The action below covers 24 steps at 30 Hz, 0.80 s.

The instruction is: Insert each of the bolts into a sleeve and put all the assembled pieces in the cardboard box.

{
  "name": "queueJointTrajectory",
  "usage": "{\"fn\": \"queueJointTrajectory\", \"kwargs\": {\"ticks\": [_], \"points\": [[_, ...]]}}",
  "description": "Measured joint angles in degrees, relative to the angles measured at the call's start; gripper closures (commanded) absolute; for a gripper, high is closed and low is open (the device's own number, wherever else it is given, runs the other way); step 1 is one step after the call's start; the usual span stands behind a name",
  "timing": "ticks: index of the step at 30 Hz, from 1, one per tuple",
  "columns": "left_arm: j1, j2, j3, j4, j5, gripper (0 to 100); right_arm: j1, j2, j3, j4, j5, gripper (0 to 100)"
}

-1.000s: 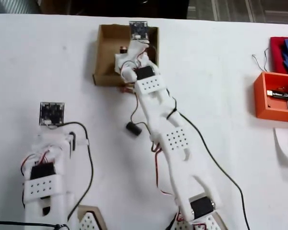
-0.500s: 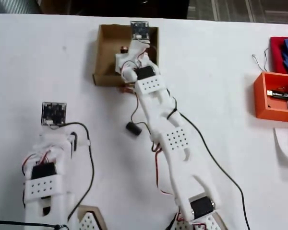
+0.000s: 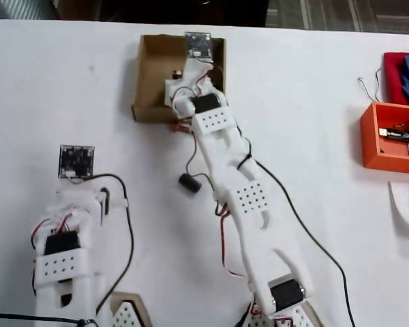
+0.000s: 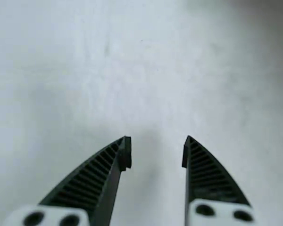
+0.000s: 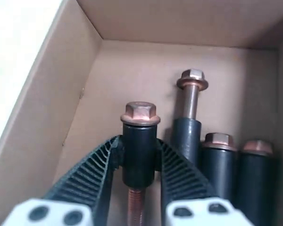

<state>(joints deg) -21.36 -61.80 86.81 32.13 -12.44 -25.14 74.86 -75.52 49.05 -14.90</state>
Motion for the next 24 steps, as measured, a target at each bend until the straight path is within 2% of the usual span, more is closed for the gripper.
{"fn": "queueJointTrajectory", "kwargs": {"ticks": [17,22,24], "points": [[-0.1,0.0,0.0,0.0,0.0,80,-0.7,-0.3,3.4,-2.3,0.0,97.4],[0.0,0.0,0.0,0.0,0.0,80,-0.7,0.7,3.4,-2.5,0.0,85.7],[-0.1,0.0,0.0,0.0,0.0,80,-0.8,1.1,3.3,-2.8,0.0,85.3]]}}
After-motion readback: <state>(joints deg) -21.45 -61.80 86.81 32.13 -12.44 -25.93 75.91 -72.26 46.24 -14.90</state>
